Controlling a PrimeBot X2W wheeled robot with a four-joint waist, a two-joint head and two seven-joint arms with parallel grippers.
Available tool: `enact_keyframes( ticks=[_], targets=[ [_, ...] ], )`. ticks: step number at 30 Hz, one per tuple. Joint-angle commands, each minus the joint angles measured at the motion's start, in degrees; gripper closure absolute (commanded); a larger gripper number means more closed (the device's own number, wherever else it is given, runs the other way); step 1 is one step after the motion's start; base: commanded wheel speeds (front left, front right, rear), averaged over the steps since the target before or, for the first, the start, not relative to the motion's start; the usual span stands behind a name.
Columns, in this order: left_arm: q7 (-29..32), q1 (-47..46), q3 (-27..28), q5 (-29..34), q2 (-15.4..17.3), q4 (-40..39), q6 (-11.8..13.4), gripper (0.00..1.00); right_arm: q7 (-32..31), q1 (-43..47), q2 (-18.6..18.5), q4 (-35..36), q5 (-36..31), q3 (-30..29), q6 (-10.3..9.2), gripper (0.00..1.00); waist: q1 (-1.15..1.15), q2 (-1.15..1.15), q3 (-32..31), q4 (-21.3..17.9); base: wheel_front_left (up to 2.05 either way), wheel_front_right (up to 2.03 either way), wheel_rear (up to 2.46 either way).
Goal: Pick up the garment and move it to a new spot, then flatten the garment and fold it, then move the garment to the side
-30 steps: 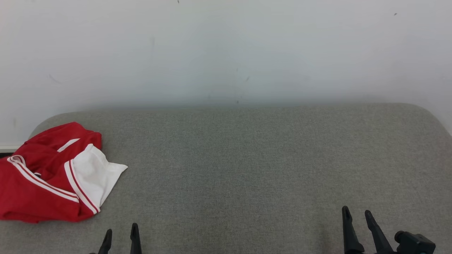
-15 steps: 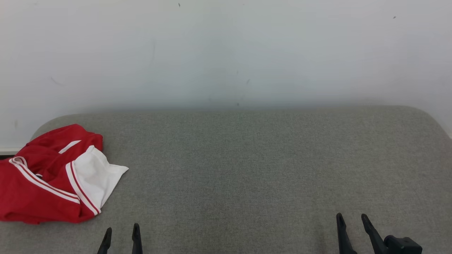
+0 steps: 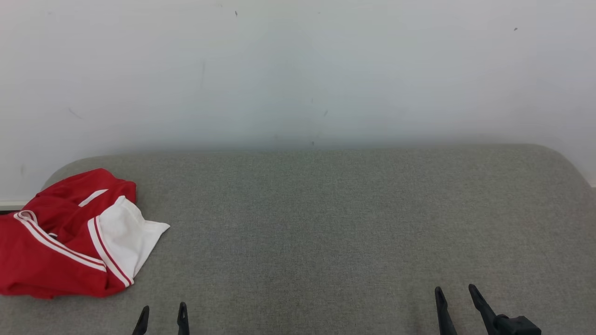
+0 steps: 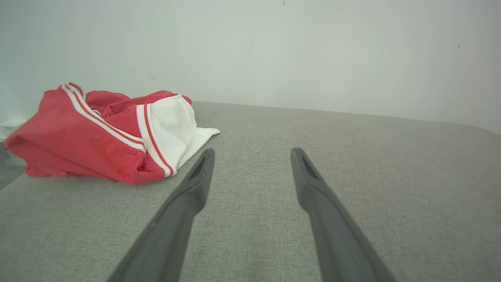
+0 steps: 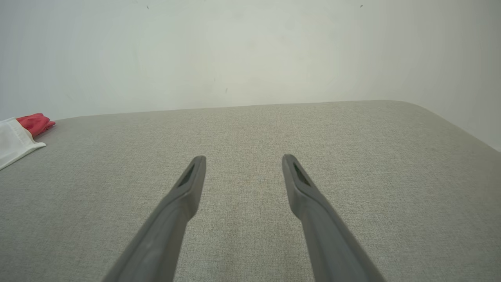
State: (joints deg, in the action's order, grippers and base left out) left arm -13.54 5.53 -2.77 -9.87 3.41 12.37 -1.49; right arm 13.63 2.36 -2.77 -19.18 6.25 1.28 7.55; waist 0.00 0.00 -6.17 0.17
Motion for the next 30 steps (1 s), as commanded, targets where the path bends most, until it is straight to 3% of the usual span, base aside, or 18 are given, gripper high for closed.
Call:
enact_keyframes(
  ticks=[1,14,30],
  targets=[
    [-0.50,0.47,0.25,0.88,-0.14,0.06,0.02,0.00,0.36,0.43,-0.17,-0.01,-1.06,0.14,-0.11,0.00,0.00,0.00,-0.10,-0.01,0.00,0.00,0.00],
    [-1.84,1.16,0.96,2.00,-0.52,1.36,-0.82,0.00,1.71,1.38,-0.18,-0.39,-6.83,0.42,-0.12,0.00,0.00,0.00,-1.02,-0.08,0.00,0.00,0.00],
    [-1.71,0.69,0.17,0.75,-0.55,2.05,-0.26,0.00,1.67,1.51,-0.18,-0.32,-5.81,0.32,-0.12,0.00,0.00,0.00,-0.95,0.12,0.00,0.00,0.00]
  ],
)
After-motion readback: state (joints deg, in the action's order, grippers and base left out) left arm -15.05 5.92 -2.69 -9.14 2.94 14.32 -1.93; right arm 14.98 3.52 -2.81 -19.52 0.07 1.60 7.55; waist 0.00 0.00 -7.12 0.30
